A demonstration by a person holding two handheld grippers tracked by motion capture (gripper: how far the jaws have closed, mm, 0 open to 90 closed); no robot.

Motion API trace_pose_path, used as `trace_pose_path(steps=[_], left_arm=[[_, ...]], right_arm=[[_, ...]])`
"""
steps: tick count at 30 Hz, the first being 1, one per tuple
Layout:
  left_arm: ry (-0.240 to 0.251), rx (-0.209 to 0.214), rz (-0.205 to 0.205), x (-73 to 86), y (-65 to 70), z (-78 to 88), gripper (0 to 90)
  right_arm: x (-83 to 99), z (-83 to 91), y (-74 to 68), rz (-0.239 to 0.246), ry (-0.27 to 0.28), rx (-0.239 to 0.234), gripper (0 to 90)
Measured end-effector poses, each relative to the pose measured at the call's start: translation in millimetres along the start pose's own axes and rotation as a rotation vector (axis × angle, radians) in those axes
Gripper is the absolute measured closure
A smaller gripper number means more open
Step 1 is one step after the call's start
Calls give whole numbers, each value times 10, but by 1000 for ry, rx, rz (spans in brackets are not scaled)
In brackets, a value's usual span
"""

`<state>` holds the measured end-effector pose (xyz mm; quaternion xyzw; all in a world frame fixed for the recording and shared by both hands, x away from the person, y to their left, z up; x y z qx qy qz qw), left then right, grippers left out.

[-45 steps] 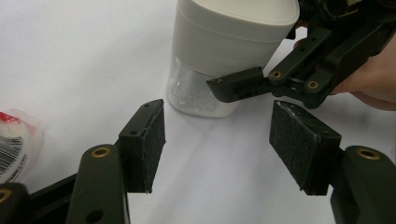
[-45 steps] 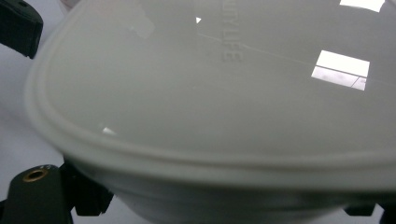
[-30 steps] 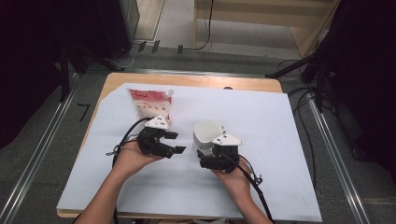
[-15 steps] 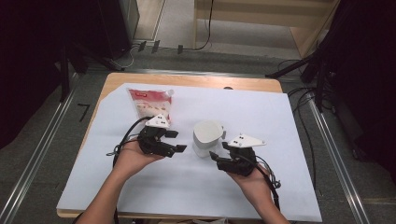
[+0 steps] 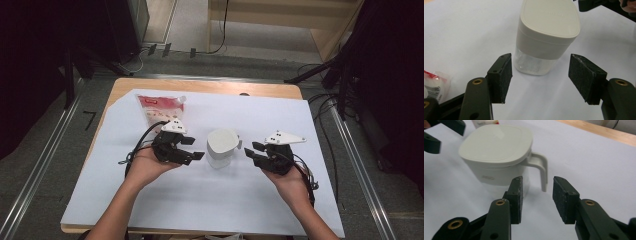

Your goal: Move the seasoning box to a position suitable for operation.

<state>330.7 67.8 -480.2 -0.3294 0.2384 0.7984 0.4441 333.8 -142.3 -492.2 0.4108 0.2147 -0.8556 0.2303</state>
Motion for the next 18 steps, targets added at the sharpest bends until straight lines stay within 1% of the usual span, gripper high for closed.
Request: trace_pose_path(steps=[1, 2, 3, 4, 6, 7, 8, 10, 11, 13, 14, 15, 16, 17, 18], left_arm=[[-2, 17, -3, -6, -1, -8, 358], [-10, 20, -12, -14, -4, -16, 333], [-11, 7, -27, -24, -18, -23, 319], [-11, 5, -31, -38, -28, -28, 313], [7, 9, -19, -74, -36, -33, 312], [18, 9, -16, -91, -39, -44, 313], [18, 6, -9, -93, -37, -55, 315], [13, 2, -12, -85, -33, -75, 324], [8, -3, -12, -75, -38, -83, 328], [17, -9, -11, -61, -54, -97, 338], [18, 0, -3, -50, -53, -108, 350], [18, 0, -3, -50, -53, -108, 354], [7, -1, -6, -28, -64, -118, 358], [9, -5, 0, -20, -69, -121, 367], [9, 2, 2, -16, -71, -118, 384]], right_arm=[[-2, -5, 22, -15, -6, 0, 621], [-14, -20, 52, -33, -7, -14, 659], [-26, -31, 77, -52, -4, -32, 712], [-35, -45, 106, -54, -7, -39, 732], [-58, -79, 163, -49, -15, -41, 790], [-77, -97, 186, -54, -16, -51, 821], [-99, -114, 215, -63, -14, -54, 863], [-135, -151, 257, -75, -10, -68, 900], [-151, -161, 268, -76, -4, -74, 900], [-185, -218, 290, -87, -1, -93, 900], [-193, -239, 293, -90, 0, -95, 900], [-193, -239, 293, -90, 0, -95, 900], [-200, -313, 303, -79, -12, -99, 900], [-203, -338, 305, -75, -13, -98, 900], [-210, -378, 305, -67, -15, -100, 900]])
Point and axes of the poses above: each handheld gripper's, and its own axes: z roughly backward along the jaws, x roughly out of its underside, y roughly to its right, the point moved 9 cm from there along -z, roughly forward along the jaws, and after that the axes turned 6 degrees about -z, right-handed, at the moved point
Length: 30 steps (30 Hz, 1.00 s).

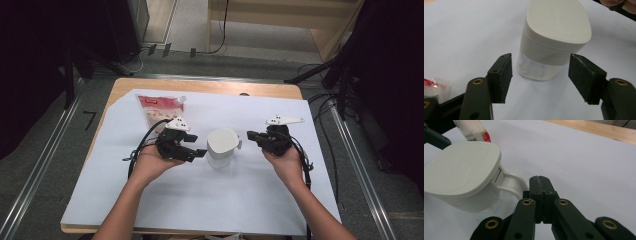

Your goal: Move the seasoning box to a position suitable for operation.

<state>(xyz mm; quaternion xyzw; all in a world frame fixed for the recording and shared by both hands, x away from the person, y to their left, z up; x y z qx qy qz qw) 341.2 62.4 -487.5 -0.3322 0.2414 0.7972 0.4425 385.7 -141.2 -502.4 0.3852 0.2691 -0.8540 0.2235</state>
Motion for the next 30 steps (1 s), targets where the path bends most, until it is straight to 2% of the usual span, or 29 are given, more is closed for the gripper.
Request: trace_pose_path(steps=[5, 6, 9, 10, 12, 17, 22, 24, 27, 30], left_arm=[[5, -7, 1, 12, -2, 6, 460], [-7, -5, -3, 30, -4, 5, 489], [-28, -10, 8, 88, -3, -30, 624], [-33, 1, 10, 111, 12, -59, 653], [-52, 9, -5, 139, 37, -104, 732], [-42, 29, -18, 118, 105, -172, 886], [-37, 52, -5, 114, 129, -219, 900], [-50, 47, -4, 122, 123, -236, 900], [-39, 47, 9, 126, 125, -250, 900], [-39, 45, 2, 125, 120, -254, 900]], right_arm=[[-51, -157, -6, 24, -6, -22, 900], [-57, -184, -8, 22, -11, -26, 900], [-52, -276, -16, 32, -23, -38, 900], [-48, -293, -23, 36, -27, -42, 900], [-49, -332, -34, 62, -32, -32, 900], [-85, -367, -53, 67, -18, -47, 900], [-102, -369, -62, 70, -26, -54, 900], [-108, -376, -65, 75, -23, -52, 900], [-106, -377, -65, 72, -30, -52, 900], [-103, -372, -62, 76, -31, -50, 900]])
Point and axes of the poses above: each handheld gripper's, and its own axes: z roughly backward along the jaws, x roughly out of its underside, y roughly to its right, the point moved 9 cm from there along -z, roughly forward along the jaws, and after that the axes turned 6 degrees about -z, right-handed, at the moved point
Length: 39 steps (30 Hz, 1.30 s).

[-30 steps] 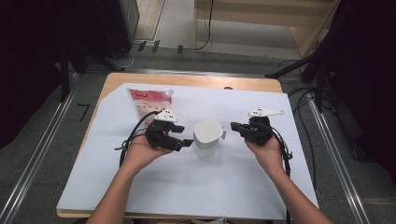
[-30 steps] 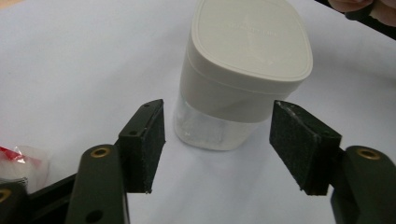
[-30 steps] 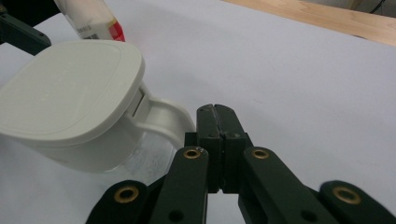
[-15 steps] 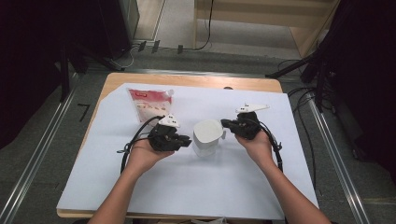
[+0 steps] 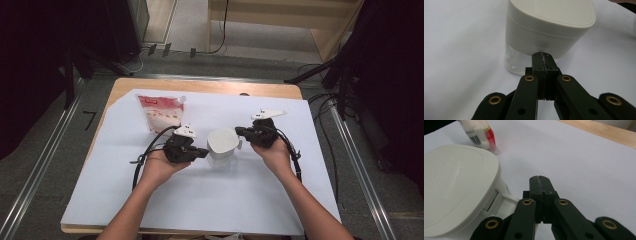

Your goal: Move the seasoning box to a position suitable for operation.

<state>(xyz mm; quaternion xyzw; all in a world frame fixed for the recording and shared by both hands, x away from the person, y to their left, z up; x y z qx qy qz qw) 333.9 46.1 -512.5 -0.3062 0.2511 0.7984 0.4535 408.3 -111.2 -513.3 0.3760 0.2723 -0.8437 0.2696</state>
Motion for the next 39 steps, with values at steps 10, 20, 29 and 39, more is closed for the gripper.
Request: trace_pose_path(steps=[10, 20, 29, 39], left_arm=[[-12, 6, -9, -12, -30, -20, 900], [-5, 24, -8, -52, -50, -65, 900], [-5, 35, -13, -39, -82, -103, 873], [-7, 112, -38, -31, -73, 78, 568]], right_arm=[[30, 43, -16, -1, -8, -10, 900], [73, 182, -130, -18, 2, -13, 900], [129, 240, -110, -21, -8, 9, 900], [143, 446, -64, -47, 10, 16, 900]])
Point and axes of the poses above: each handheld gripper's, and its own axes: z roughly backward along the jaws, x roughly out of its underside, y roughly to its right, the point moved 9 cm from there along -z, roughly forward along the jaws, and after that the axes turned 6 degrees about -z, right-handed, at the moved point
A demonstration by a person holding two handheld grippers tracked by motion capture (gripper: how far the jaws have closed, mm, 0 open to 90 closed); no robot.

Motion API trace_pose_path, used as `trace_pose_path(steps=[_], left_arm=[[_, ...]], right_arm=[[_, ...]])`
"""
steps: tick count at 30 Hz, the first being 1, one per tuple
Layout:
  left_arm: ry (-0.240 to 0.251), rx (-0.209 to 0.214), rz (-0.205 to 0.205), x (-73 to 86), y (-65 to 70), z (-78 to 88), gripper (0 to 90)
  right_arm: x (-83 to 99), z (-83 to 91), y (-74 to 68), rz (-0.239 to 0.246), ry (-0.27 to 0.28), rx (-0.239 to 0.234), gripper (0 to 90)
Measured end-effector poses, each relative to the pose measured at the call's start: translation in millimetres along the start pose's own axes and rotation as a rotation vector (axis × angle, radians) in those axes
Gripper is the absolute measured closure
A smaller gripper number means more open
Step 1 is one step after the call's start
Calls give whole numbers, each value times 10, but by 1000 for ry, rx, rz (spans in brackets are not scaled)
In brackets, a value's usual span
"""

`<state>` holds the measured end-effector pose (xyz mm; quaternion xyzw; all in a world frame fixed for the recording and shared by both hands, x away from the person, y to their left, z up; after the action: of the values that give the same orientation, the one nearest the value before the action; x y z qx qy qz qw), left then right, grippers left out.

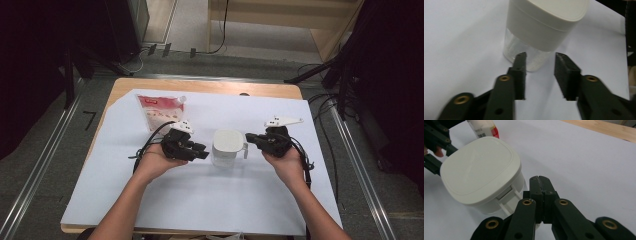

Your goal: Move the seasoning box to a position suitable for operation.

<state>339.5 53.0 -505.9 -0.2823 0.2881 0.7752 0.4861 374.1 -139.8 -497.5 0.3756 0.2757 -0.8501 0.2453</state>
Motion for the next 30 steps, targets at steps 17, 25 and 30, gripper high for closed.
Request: trace_pose_path(steps=[17, 25, 30], left_arm=[[10, 48, -72, -200, 1, 103, 226], [1, 109, -126, -287, -5, 72, 174], [-22, 130, -149, -356, -58, 72, 173]], right_arm=[[184, 367, -40, -40, 25, -29, 512], [293, 354, -111, -33, -2, -32, 529], [272, 354, -157, 6, -7, -10, 606]])
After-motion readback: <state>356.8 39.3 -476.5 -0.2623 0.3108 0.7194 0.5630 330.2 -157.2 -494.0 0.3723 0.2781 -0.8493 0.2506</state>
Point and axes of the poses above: each handheld gripper's, and its own axes: z roughly backward along the jaws, x roughly out of its underside, y roughly to its right, the point moved 9 cm from there along -z, roughly forward along the jaws, and after that the axes turned 6 degrees about -z, right-handed, at the moved point
